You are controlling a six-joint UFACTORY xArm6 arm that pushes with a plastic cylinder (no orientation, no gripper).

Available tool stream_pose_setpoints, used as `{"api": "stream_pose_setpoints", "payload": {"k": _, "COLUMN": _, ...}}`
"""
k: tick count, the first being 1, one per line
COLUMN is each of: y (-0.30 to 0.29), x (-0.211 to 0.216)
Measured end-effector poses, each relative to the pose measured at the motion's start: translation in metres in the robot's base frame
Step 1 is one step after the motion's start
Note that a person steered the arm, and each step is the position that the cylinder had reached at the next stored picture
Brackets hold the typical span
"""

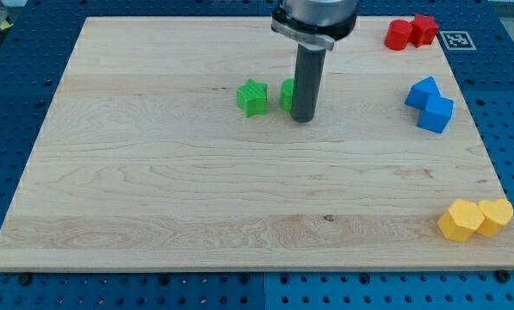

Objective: Push the green circle into the green star

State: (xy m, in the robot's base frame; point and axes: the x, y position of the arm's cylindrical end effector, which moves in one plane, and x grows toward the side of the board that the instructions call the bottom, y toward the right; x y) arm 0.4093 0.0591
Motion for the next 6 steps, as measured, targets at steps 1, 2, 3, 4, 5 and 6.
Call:
{"api": "stream_pose_setpoints", "payload": {"k": 1, "y": 0.000, "x": 0.003}}
{"api": "stream_pose_setpoints", "payload": {"k": 2, "y": 0.032, "x": 0.006}}
{"api": "stream_pose_setpoints", "payload": {"k": 3, "y": 0.059, "x": -0.019}}
{"api": "stream_pose_setpoints", "payload": {"k": 4, "y": 0.024, "x": -0.042}}
{"api": "stream_pose_setpoints", "payload": {"k": 5, "y": -0.016, "x": -0.045}}
{"api": "stream_pose_setpoints", "payload": {"k": 6, "y": -0.021, "x": -0.045}}
